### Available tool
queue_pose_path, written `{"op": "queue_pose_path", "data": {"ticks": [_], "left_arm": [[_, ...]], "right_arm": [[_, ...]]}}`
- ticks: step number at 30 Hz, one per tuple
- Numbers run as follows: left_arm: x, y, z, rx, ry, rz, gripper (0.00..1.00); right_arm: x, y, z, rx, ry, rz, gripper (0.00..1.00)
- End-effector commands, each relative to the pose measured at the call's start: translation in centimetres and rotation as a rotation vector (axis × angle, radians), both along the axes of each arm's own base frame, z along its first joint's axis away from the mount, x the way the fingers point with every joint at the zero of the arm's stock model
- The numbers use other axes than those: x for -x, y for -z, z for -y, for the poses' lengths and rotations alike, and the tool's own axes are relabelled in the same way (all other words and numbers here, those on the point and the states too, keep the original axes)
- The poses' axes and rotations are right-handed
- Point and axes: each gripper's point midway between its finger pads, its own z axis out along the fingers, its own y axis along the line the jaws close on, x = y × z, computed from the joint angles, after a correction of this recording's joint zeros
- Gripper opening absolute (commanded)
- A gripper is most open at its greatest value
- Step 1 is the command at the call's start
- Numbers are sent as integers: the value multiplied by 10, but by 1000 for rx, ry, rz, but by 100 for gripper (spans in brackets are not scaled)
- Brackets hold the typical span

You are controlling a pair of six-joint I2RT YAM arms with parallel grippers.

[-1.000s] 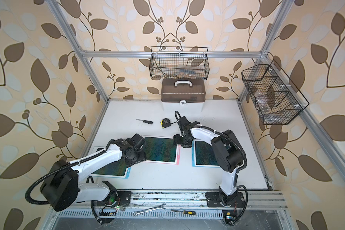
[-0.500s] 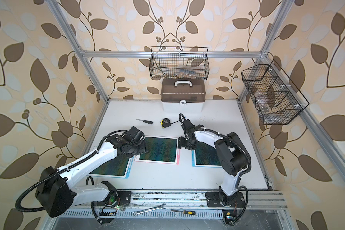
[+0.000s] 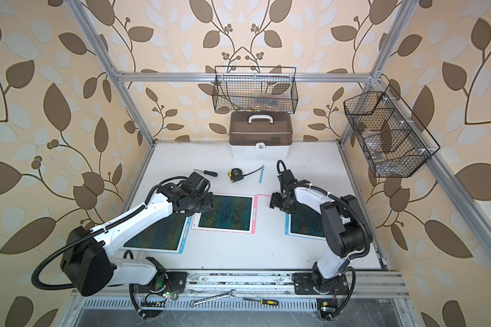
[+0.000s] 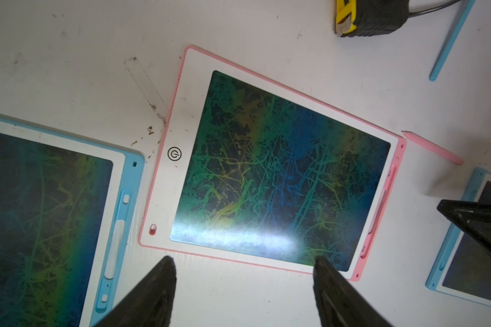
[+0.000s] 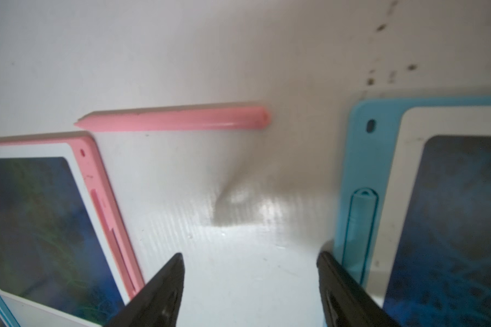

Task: Place the stylus back onto the writing tablet
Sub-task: Move the writing tablet to the center of the board.

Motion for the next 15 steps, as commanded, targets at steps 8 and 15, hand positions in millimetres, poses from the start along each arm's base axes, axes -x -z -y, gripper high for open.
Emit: {"op": "queue_pose_path", "data": {"ticks": [8, 15], "left_arm": [[-9, -10, 15, 34, 42, 17, 77], [-11, -10, 17, 38, 37, 17, 77]], "right_arm": [[-22, -30, -9, 89, -79, 38, 75], [-37, -35, -38, 26, -82, 58, 75]]}}
